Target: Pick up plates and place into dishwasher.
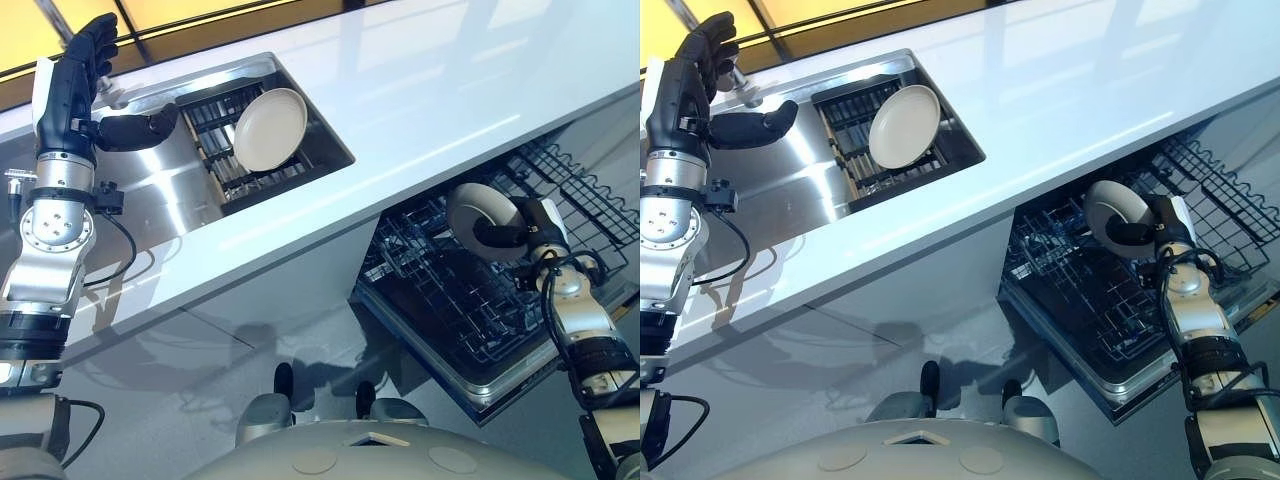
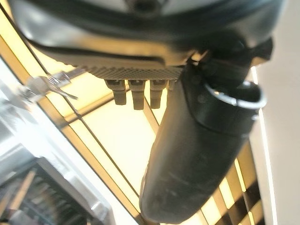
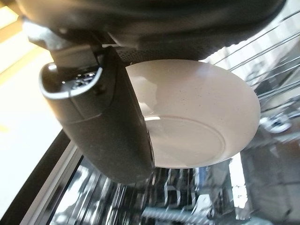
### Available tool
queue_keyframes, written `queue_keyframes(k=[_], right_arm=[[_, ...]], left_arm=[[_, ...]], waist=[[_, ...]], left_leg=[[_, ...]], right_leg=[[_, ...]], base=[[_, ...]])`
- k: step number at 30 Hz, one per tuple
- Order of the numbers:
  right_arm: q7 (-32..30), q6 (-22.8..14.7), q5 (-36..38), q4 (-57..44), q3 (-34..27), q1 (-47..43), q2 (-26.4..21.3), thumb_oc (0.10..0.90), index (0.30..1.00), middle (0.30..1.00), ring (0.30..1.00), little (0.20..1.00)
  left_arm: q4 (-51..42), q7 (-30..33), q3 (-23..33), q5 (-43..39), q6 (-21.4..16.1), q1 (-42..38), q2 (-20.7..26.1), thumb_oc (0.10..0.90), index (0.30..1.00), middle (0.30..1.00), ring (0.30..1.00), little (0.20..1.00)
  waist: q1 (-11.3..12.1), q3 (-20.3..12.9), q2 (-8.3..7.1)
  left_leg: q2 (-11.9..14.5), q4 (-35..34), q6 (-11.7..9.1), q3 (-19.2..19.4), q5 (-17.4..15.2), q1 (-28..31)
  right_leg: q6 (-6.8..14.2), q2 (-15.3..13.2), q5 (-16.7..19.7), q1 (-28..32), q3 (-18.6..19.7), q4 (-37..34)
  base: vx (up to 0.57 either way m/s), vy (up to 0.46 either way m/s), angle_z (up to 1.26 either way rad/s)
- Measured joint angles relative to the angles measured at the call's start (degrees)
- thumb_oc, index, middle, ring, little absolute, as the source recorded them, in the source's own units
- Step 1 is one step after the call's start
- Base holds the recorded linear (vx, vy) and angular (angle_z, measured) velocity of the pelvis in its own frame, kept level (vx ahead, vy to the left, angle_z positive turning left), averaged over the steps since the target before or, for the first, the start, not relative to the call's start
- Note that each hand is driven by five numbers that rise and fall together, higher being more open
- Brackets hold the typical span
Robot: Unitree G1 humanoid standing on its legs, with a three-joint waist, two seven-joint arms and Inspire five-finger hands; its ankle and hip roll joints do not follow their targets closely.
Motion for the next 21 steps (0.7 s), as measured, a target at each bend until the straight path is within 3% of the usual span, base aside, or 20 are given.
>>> queue_keyframes(k=[9, 17, 18, 19, 21], right_arm=[[0.26, 9.67, -1.99, 12.5, 4.49, -5.42, 0.81, 0.1, 0.3, 0.3, 0.3, 0.2], [-3.03, 10.7, -3.39, 18.47, 5.45, -9.6, 2.98, 0.1, 0.3, 0.3, 0.3, 0.2], [-4.1, 10.56, -3.34, 18.44, 5.48, -9.63, 3.5, 0.377, 0.538, 0.538, 0.538, 0.477], [-5.71, 10.44, -3.02, 18.31, 5.48, -9.64, 4.12, 0.8, 0.9, 0.9, 0.9, 0.9], [-8.95, 9.82, -1.69, 17.16, 5.59, -9.64, 5.3, 0.8, 0.9, 0.9, 0.9, 0.9]], left_arm=[[0.0, -0.98, -0.56, -0.13, 1.38, -0.06, 0.0, 0.8, 0.9, 0.9, 0.9, 0.9], [-1.58, -1.35, -3.44, -0.38, 3.7, -0.56, 0.0, 0.8, 0.9, 0.9, 0.9, 0.9], [-1.79, -1.35, -3.92, -0.53, 3.71, -0.57, 0.0, 0.8, 0.9, 0.9, 0.9, 0.9], [-1.96, -1.35, -4.27, -0.53, 3.71, -0.57, 0.0, 0.8, 0.9, 0.9, 0.9, 0.9], [-2.53, -1.38, -4.47, -0.55, 3.71, -0.58, 0.0, 0.8, 0.9, 0.9, 0.9, 0.9]], waist=[[1.85, 0.98, -0.58], [2.72, 1.39, -0.63], [2.88, 1.41, -0.64], [3.05, 1.44, -0.64], [3.05, 2.08, -0.45]], left_leg=[[-0.46, 0.01, 0.15, -1.63, 0.75, -0.66], [-0.43, 0.01, -0.29, -2.55, 0.97, -0.63], [-0.45, 0.01, -0.28, -2.57, 1.0, -0.62], [-0.45, 0.01, -0.28, -2.59, 1.02, -0.61], [-0.46, 0.01, -0.25, -2.76, 1.18, -0.59]], right_leg=[[0.02, -0.15, -0.02, 0.36, -1.0, -0.02], [0.31, 0.04, -0.23, 0.76, -1.44, 0.01], [0.31, 0.03, -0.23, 0.8, -1.47, 0.03], [0.31, 0.03, -0.23, 0.8, -1.48, 0.06], [0.31, 0.05, -0.22, 0.88, -1.56, 0.13]], base=[[0.03, -0.01, 0.11], [0.02, 0.002, 0.06], [0.0, 0.0, 0.0], [0.0, 0.0, 0.0], [0.0, 0.012, 0.02]])
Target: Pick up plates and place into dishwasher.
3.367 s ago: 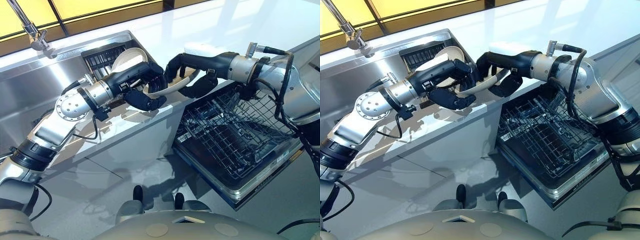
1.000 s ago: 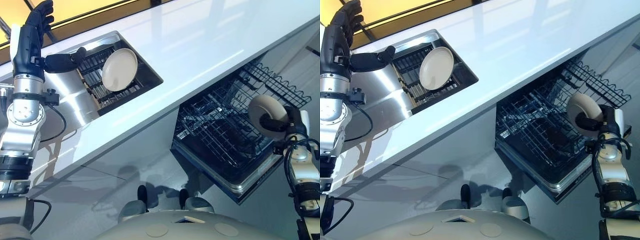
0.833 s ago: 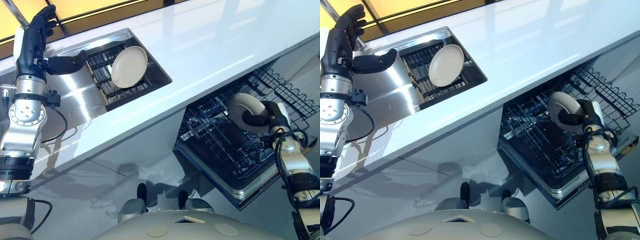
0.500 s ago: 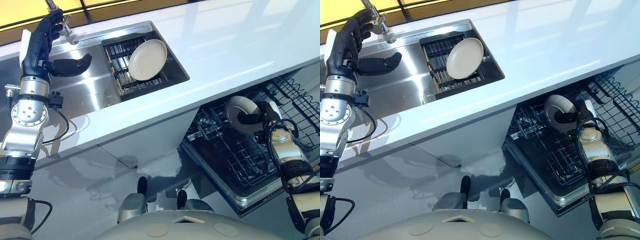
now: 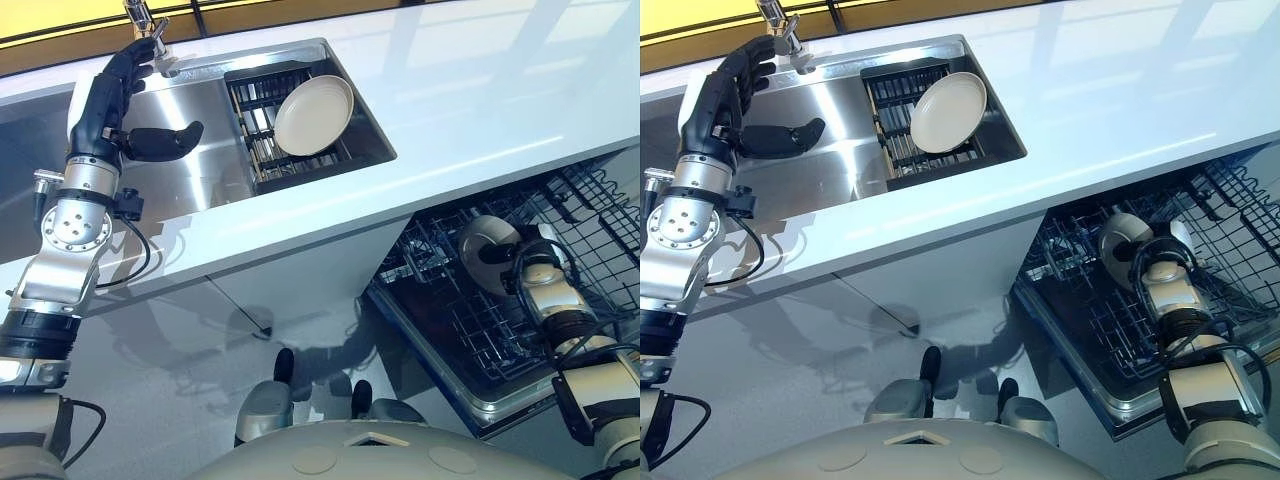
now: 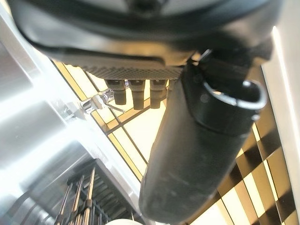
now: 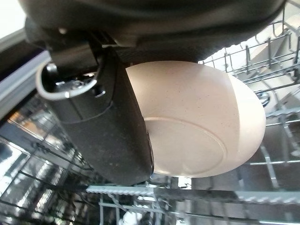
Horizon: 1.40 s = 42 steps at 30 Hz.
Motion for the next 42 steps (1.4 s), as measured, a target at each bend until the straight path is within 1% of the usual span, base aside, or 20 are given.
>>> queue_keyframes(k=[1, 3, 4, 5, 6, 7, 8, 11, 14, 16, 20, 22, 26, 27, 31, 34, 35, 37, 39, 42], right_arm=[[-1.03, -0.25, 0.64, -0.58, 0.0, 0.02, 0.28, 0.8, 0.9, 0.9, 0.9, 0.9], [-6.57, -3.25, 3.87, -6.28, -0.01, 0.67, 2.29, 0.8, 0.9, 0.9, 0.9, 0.9], [-8.97, -4.86, 4.39, -10.78, -0.3, 1.86, 3.5, 0.8, 0.9, 0.9, 0.9, 0.9], [-10.51, -7.68, 4.49, -14.63, -0.31, 2.94, 4.89, 0.8, 0.9, 0.9, 0.9, 0.9], [-11.47, -10.44, 4.57, -18.01, -0.3, 3.6, 6.22, 0.8, 0.9, 0.9, 0.9, 0.9], [-11.91, -10.83, 5.66, -19.37, -0.63, 4.11, 7.02, 0.8, 0.9, 0.9, 0.9, 0.9], [-12.65, -12.1, 5.94, -20.78, -1.39, 5.41, 8.14, 0.8, 0.9, 0.9, 0.9, 0.9], [-12.67, -14.97, 5.88, -25.59, -1.95, 9.13, 8.26, 0.8, 0.9, 0.9, 0.9, 0.9], [-11.17, -15.14, 5.33, -26.31, -1.97, 9.2, 8.23, 0.8, 0.9, 0.9, 0.9, 0.9], [-10.1, -15.16, 2.72, -27.19, -2.07, 9.83, 8.06, 0.8, 0.9, 0.9, 0.9, 0.9], [-8.7, -15.17, -0.32, -30.4, -4.55, 12.39, 7.82, 0.8, 0.9, 0.9, 0.9, 0.9], [-8.67, -15.28, -0.91, -31.72, -6.05, 13.49, 7.19, 0.8, 0.9, 0.9, 0.9, 0.9], [-8.77, -15.82, -1.9, -34.85, -7.56, 13.88, 4.53, 0.8, 0.9, 0.9, 0.9, 0.9], [-8.77, -16.09, -1.91, -35.54, -8.2, 13.88, 4.49, 0.8, 0.9, 0.9, 0.9, 0.9], [-9.2, -19.41, -0.86, -40.63, -11.76, 13.96, 2.67, 0.8, 0.9, 0.9, 0.9, 0.9], [-9.16, -21.49, 3.32, -43.02, -13.73, 14.14, 2.55, 0.8, 0.9, 0.9, 0.9, 0.9], [-9.02, -21.99, 5.05, -43.35, -14.22, 14.59, 2.56, 0.8, 0.9, 0.9, 0.9, 0.9], [-8.52, -22.31, 8.06, -44.37, -15.23, 16.52, 2.59, 0.8, 0.9, 0.9, 0.9, 0.9], [-8.26, -22.67, 10.51, -44.48, -15.52, 18.55, 2.59, 0.8, 0.9, 0.9, 0.9, 0.9], [-5.43, -22.95, 14.47, -44.71, -15.48, 21.15, 2.65, 0.8, 0.9, 0.9, 0.9, 0.9]], left_arm=[[-0.07, 0.01, 0.0, 0.0, 0.0, 0.0, -0.03, 0.8, 0.9, 0.9, 0.9, 0.9], [-0.07, 0.03, -0.04, 0.07, 0.06, 0.0, -0.72, 0.8, 0.9, 0.9, 0.9, 0.9], [-0.08, 0.04, -0.03, 0.16, 0.06, 0.01, -1.58, 0.8, 0.9, 0.9, 0.9, 0.9], [-0.12, 0.04, -0.03, 0.34, 0.05, 0.02, -2.45, 0.8, 0.9, 0.9, 0.9, 0.9], [-0.18, -0.03, -0.04, 0.37, 0.04, 0.02, -2.92, 0.8, 0.9, 0.9, 0.9, 0.9], [-0.23, -0.07, -0.04, 0.41, 0.04, 0.02, -3.13, 0.8, 0.9, 0.9, 0.9, 0.9], [-0.33, -0.21, -0.04, 0.44, 0.03, 0.02, -3.3, 0.8, 0.9, 0.9, 0.9, 0.9], [-0.32, -0.36, 0.23, 0.39, 0.06, 0.02, -3.29, 0.8, 0.9, 0.9, 0.9, 0.9], [-0.34, -0.41, 0.3, 0.37, 0.06, -0.02, -3.29, 0.8, 0.9, 0.9, 0.9, 0.9], [-0.34, -0.41, 0.35, 0.36, 0.05, -0.02, -3.29, 0.8, 0.9, 0.9, 0.9, 0.9], [-0.39, -0.42, 0.77, 0.36, 0.06, 0.02, -3.29, 0.8, 0.9, 0.9, 0.9, 0.9], [-0.4, -0.41, 0.97, 0.37, 0.05, 0.03, -3.29, 0.8, 0.9, 0.9, 0.9, 0.9], [-0.4, -0.41, 2.15, 0.55, 0.05, 0.03, -3.16, 0.8, 0.9, 0.9, 0.9, 0.9], [-0.4, -0.41, 2.15, 0.59, 0.05, 0.03, -3.0, 0.8, 0.9, 0.9, 0.9, 0.9], [-0.41, -1.08, 2.24, 2.85, 0.09, 0.01, -0.74, 0.8, 0.9, 0.9, 0.9, 0.9], [-0.15, -2.54, 2.28, 4.03, 0.83, -0.29, 3.72, 0.8, 0.9, 0.9, 0.9, 0.9], [0.05, -3.36, 2.25, 4.6, 1.85, -0.98, 5.32, 0.8, 0.9, 0.9, 0.9, 0.9], [1.11, -4.77, 2.2, 5.06, 3.38, -2.54, 8.29, 0.8, 0.9, 0.9, 0.9, 0.9], [3.52, -6.04, 2.01, 5.36, 5.12, -5.83, 10.25, 0.8, 0.9, 0.9, 0.9, 0.9], [7.91, -7.77, 1.87, 7.35, 7.01, -9.21, 13.06, 0.8, 0.9, 0.9, 0.9, 0.9]], waist=[[0.0, 0.21, 0.13], [-0.11, 1.34, 0.92], [-0.22, 1.57, 1.25], [-0.48, 1.74, 1.5], [-0.62, 1.99, 1.74], [-0.68, 2.08, 1.83], [-0.76, 2.17, 1.96], [-1.62, 2.38, 2.21], [-2.8, 2.4, 2.17], [-3.26, 2.42, 2.13], [-4.3, 2.44, 2.1], [-4.64, 2.46, 2.06], [-6.8, 2.54, 1.92], [-6.91, 2.54, 1.92], [-8.9, 2.52, 1.9], [-9.54, 2.5, 1.88], [-10.03, 2.49, 1.87], [-10.24, 2.47, 1.87], [-10.99, 2.45, 1.9], [-12.13, 2.24, 2.22]], left_leg=[[-0.01, 0.0, 0.02, -0.06, 0.06, -0.03], [-0.02, 0.0, 0.02, -0.1, 0.18, -0.07], [-0.02, -0.01, 0.02, -0.1, 0.18, -0.07], [-0.01, -0.01, 0.03, -0.11, 0.18, -0.08], [0.0, 0.0, 0.03, -0.11, 0.17, -0.11], [-0.01, 0.0, 0.04, -0.1, 0.16, -0.15], [-0.04, 0.0, 0.07, -0.1, 0.14, -0.32], [-0.23, 0.01, 0.58, 0.45, 0.3, -0.77], [-0.38, 0.0, 0.78, 1.03, 0.18, -0.58], [-0.29, 0.0, 0.86, 2.14, 0.0, -0.39], [-0.27, -0.01, 0.94, 2.84, -0.22, -0.17], [-0.2, -0.01, 1.01, 3.93, -0.56, 0.39], [0.01, -0.04, 1.04, 5.96, -1.19, 1.46], [0.04, -0.05, 0.91, 6.22, -1.35, 1.6], [0.25, -0.02, 0.78, 7.96, -1.92, 2.47], [0.43, -0.01, 0.95, 9.44, -2.2, 2.51], [0.43, 0.0, 1.1, 10.31, -2.29, 2.88], [0.41, 0.0, 1.18, 11.44, -2.77, 3.64], [0.4, 0.0, 1.04, 12.03, -3.16, 4.03], [0.42, 0.0, 1.17, 13.66, -3.45, 4.02]], right_leg=[[0.0, 0.0, 0.0, 0.0, -0.03, 0.03], [-0.02, 0.01, 0.02, -0.02, 0.0, 0.06], [-0.03, 0.01, 0.03, -0.02, 0.02, 0.05], [-0.07, 0.03, 0.05, -0.03, 0.07, 0.06], [-0.2, 0.05, 0.13, -0.05, 0.11, 0.07], [-0.29, 0.05, 0.2, -0.09, 0.23, 0.06], [-0.3, 0.02, 0.19, -0.17, 0.42, 0.06], [-0.4, -0.26, 0.09, -0.43, 0.8, 0.05], [-0.3, -0.49, 0.02, -0.47, 1.47, 0.05], [-0.28, -0.55, 0.02, -0.72, 2.1, 0.07], [-0.27, -0.65, 0.03, -0.9, 2.66, 0.11], [-0.25, -0.75, 0.04, -0.93, 3.6, 0.26], [-0.16, -0.97, 0.0, -1.32, 4.05, 1.13], [-0.16, -0.99, 0.0, -1.31, 4.08, 1.14], [-0.15, -0.97, -0.01, -1.7, 5.46, 1.59], [-0.12, -1.08, -0.02, -3.01, 5.54, 2.73], [-0.12, -1.16, -0.02, -3.26, 5.58, 3.06], [-0.11, -1.32, -0.02, -3.21, 5.57, 3.24], [-0.08, -1.39, -0.04, -3.35, 5.58, 3.56], [0.02, -1.45, -0.11, -4.55, 6.61, 4.27]], base=[[-0.01, 0.039, 0.04], [-0.01, 0.046, 0.01], [0.0, 0.046, 0.0], [-0.01, 0.046, 0.01], [-0.01, 0.045, 0.01], [-0.01, 0.052, 0.03], [-0.02, 0.056, 0.08], [-0.02, 0.053, 0.04], [-0.02, 0.046, -0.09], [-0.02, 0.04, -0.16], [-0.02, 0.032, -0.12], [-0.05, 0.035, -0.26], [-0.04, 0.038, -0.24], [-0.03, 0.037, -0.22], [-0.03, 0.063, -0.24], [-0.02, 0.067, -0.3], [0.0, 0.074, -0.28], [0.0, 0.06, -0.32], [0.01, 0.065, -0.22], [0.02, 0.067, -0.28]])
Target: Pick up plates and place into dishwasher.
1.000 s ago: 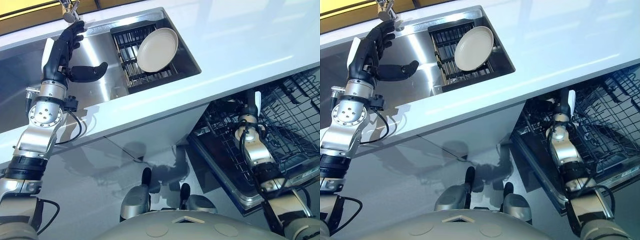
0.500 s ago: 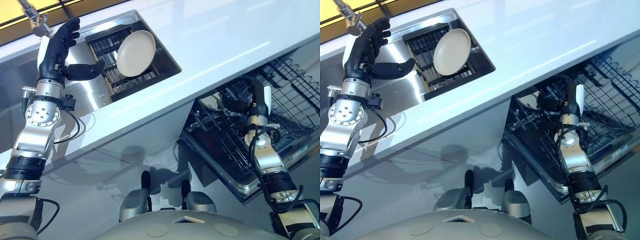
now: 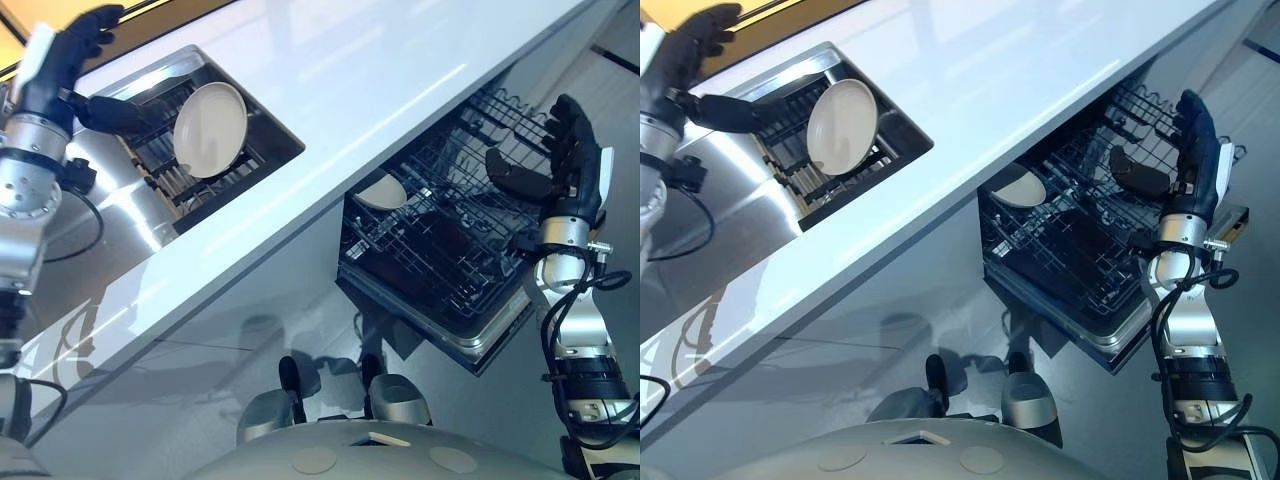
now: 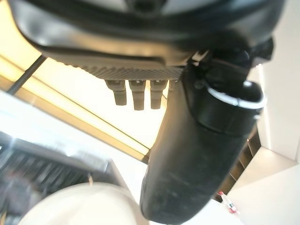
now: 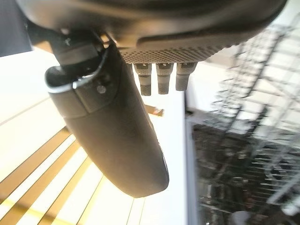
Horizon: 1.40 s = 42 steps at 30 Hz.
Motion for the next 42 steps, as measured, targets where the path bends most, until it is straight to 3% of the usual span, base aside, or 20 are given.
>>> queue_keyframes(k=[5, 13, 21, 31, 42], right_arm=[[6.32, 0.0, 5.07, -0.22, 0.23, 2.4, 0.05, 0.8, 0.9, 0.9, 0.9, 0.9], [15.81, 0.05, 4.9, -4.1, 3.68, 3.68, 0.03, 0.8, 0.9, 0.9, 0.9, 0.9], [17.14, 2.15, 3.25, -4.35, 5.7, 3.77, -1.07, 0.8, 0.9, 0.9, 0.9, 0.9], [18.45, 2.39, 2.99, -4.24, 5.73, 6.8, -3.64, 0.8, 0.9, 0.9, 0.9, 0.9], [19.46, 2.39, 2.53, -4.1, 9.85, 7.32, -6.04, 0.8, 0.9, 0.9, 0.9, 0.9]], left_arm=[[7.17, -3.11, -3.74, 3.14, 2.03, -3.92, 0.62, 0.8, 0.9, 0.9, 0.9, 0.9], [16.84, -7.45, -9.71, 5.53, 3.34, -5.23, 0.54, 0.8, 0.9, 0.9, 0.9, 0.9], [22.72, -10.48, -13.01, 5.48, 8.76, -9.05, 0.17, 0.8, 0.9, 0.9, 0.9, 0.9], [29.03, -10.5, -13.68, 6.4, 10.41, -10.32, -0.65, 0.8, 0.9, 0.9, 0.9, 0.9], [33.47, -15.86, -13.75, -6.26, 11.98, -13.57, -4.03, 0.8, 0.9, 0.9, 0.9, 0.9]], waist=[[-2.59, -0.64, 0.85], [-4.46, -1.05, 1.25], [-4.86, -1.28, 1.11], [-6.04, -1.31, 1.04], [-6.53, -1.06, 0.66]], left_leg=[[-0.24, 0.0, 0.45, 1.91, -0.4, 0.34], [-0.46, 0.02, 0.39, 5.34, -1.75, 1.56], [-1.39, 0.02, 1.23, 8.02, -2.44, 1.47], [-2.57, 0.03, 2.16, 10.0, -3.13, 1.28], [-2.75, 0.04, 2.28, 10.61, -3.22, 0.72]], right_leg=[[0.12, -0.35, 0.08, -1.17, 0.35, 0.81], [0.23, -0.51, 0.14, -2.87, 1.93, 2.32], [1.14, -1.07, 0.79, -4.92, 4.49, 3.18], [1.89, -1.95, 1.4, -6.77, 5.03, 3.84], [2.12, -2.04, 1.74, -7.69, 5.27, 3.89]], base=[[0.04, 0.077, -0.24], [0.09, 0.124, -0.27], [0.05, 0.122, -0.21], [0.02, 0.087, -0.13], [-0.02, 0.035, -0.03]])
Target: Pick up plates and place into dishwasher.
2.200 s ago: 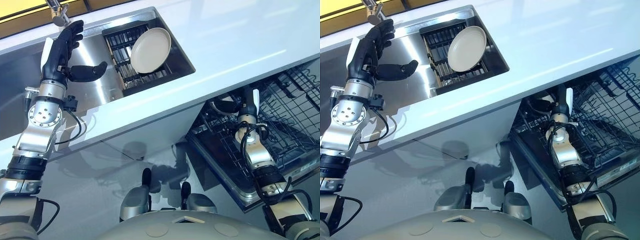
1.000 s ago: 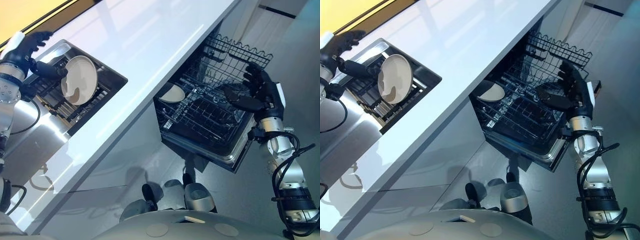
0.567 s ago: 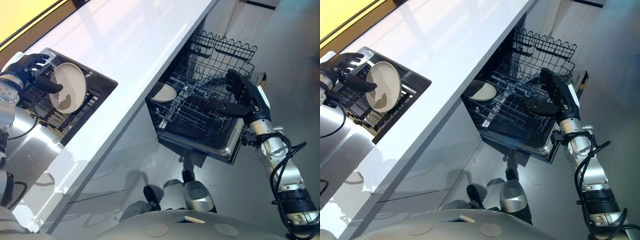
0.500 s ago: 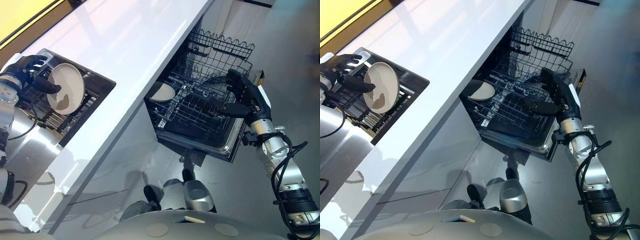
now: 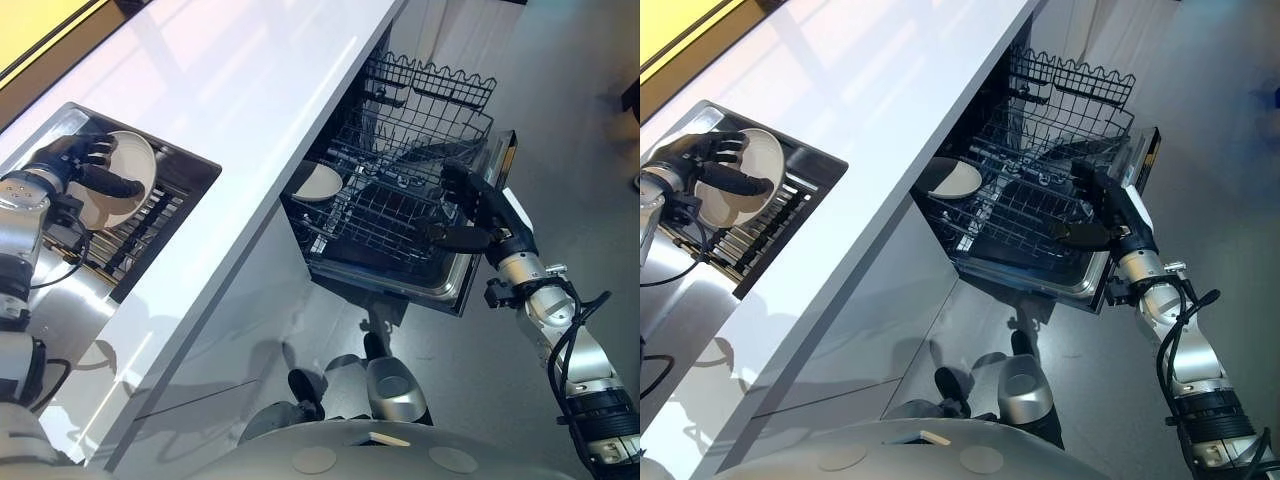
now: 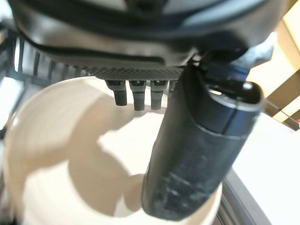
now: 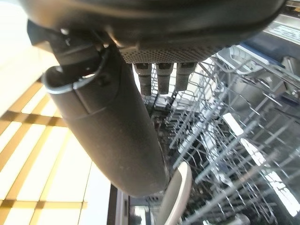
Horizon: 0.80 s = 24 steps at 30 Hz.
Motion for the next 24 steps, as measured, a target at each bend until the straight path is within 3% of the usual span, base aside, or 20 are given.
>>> queue_keyframes(k=[8, 9, 11, 12, 14, 17, 18, 19, 20, 24], right_arm=[[0.11, 0.0, -0.87, 1.7, 0.08, -0.04, 0.01, 0.8, 0.9, 0.9, 0.9, 0.9], [0.1, 0.0, -1.52, 2.0, 0.09, -0.04, 0.01, 0.8, 0.9, 0.9, 0.9, 0.9], [0.11, -0.01, -1.75, 2.11, 0.11, -0.02, 0.02, 0.8, 0.9, 0.9, 0.9, 0.9], [0.11, -0.01, -2.05, 2.12, 0.11, -0.01, 0.02, 0.8, 0.9, 0.9, 0.9, 0.9], [0.03, -0.02, -2.09, 2.12, 0.11, -0.01, 0.02, 0.8, 0.9, 0.9, 0.9, 0.9], [0.01, -0.02, -2.31, 2.12, 0.11, -0.01, 0.06, 0.8, 0.9, 0.9, 0.9, 0.9], [0.05, -0.1, -2.59, 2.12, 0.11, -0.02, 0.08, 0.8, 0.9, 0.9, 0.9, 0.9], [0.04, -0.12, -2.6, 2.12, 0.12, -0.01, 0.09, 0.8, 0.9, 0.9, 0.9, 0.9], [0.04, -0.13, -2.6, 2.12, 0.12, -0.04, 0.16, 0.8, 0.9, 0.9, 0.9, 0.9], [-0.12, -0.15, -2.66, 2.13, 0.11, 0.13, 0.41, 0.8, 0.9, 0.9, 0.9, 0.9]], left_arm=[[2.48, -4.33, 0.09, -9.42, 1.04, -1.55, 1.28, 0.8, 0.9, 0.9, 0.9, 0.9], [2.54, -5.09, 0.1, -10.51, 1.05, -1.56, 1.61, 0.72, 0.832, 0.832, 0.832, 0.82], [2.91, -5.88, 0.17, -12.53, 1.04, -1.56, 2.17, 0.446, 0.596, 0.596, 0.596, 0.546], [3.47, -5.89, 0.28, -13.01, 0.96, -1.58, 2.18, 0.353, 0.516, 0.516, 0.516, 0.453], [4.36, -5.88, 0.49, -13.52, 0.87, -1.6, 2.45, 0.278, 0.453, 0.453, 0.453, 0.378], [4.88, -6.91, 0.6, -15.06, 0.7, -1.61, 2.79, 0.35, 0.514, 0.514, 0.514, 0.45], [4.88, -8.22, 0.55, -15.94, 0.6, -1.6, 2.78, 0.429, 0.582, 0.582, 0.582, 0.529], [4.87, -9.46, 0.47, -16.61, 0.59, -1.59, 2.49, 0.649, 0.771, 0.771, 0.771, 0.749], [4.83, -9.82, 0.47, -17.04, 0.31, -1.59, 1.98, 0.8, 0.9, 0.9, 0.9, 0.9], [4.76, -10.02, 0.61, -17.55, -1.39, -1.55, 1.97, 0.8, 0.9, 0.9, 0.9, 0.9]], waist=[[0.46, 1.4, 0.05], [0.59, 1.74, 0.07], [0.77, 2.26, 0.01], [0.76, 2.26, 0.01], [0.69, 2.27, 0.0], [0.81, 2.35, -0.02], [0.87, 2.4, -0.1], [0.96, 2.45, -0.18], [1.04, 2.54, -0.33], [1.64, 2.64, -0.51]], left_leg=[[-0.59, -0.01, 0.39, -0.17, -0.14, 0.29], [-0.6, -0.02, 0.41, -0.17, -0.14, 0.34], [-0.67, -0.02, 0.5, -0.12, -0.11, 0.41], [-0.68, -0.02, 0.51, -0.11, -0.11, 0.43], [-0.65, -0.02, 0.51, -0.12, -0.11, 0.44], [-0.66, -0.02, 0.58, -0.13, -0.16, 0.45], [-0.65, -0.02, 0.62, -0.13, -0.18, 0.49], [-0.64, -0.02, 0.64, -0.11, -0.2, 0.51], [-0.63, -0.01, 0.65, -0.08, -0.2, 0.54], [-0.55, -0.02, 0.65, -0.02, -0.21, 0.65]], right_leg=[[0.63, -0.53, 0.63, 0.02, -0.35, 0.01], [0.98, -0.53, 0.87, 0.01, -0.38, 0.01], [1.11, -0.61, 1.08, 0.0, -0.41, 0.01], [1.1, -0.62, 1.08, 0.0, -0.44, 0.01], [1.1, -0.61, 1.08, 0.0, -0.49, 0.0], [1.1, -0.59, 1.09, 0.0, -0.55, 0.0], [1.09, -0.59, 1.11, 0.03, -0.57, 0.0], [1.08, -0.59, 1.12, 0.04, -0.59, 0.0], [1.05, -0.57, 1.15, 0.04, -0.59, 0.0], [1.03, -0.5, 1.17, 0.11, -0.69, 0.0]], base=[[0.0, 0.0, -0.02], [-0.02, -0.009, -0.04], [-0.01, -0.023, -0.04], [-0.02, -0.033, -0.01], [-0.01, -0.02, 0.0], [-0.03, -0.054, 0.0], [-0.03, -0.055, -0.01], [-0.03, -0.068, -0.02], [-0.01, -0.058, -0.03], [-0.02, -0.07, -0.01]])
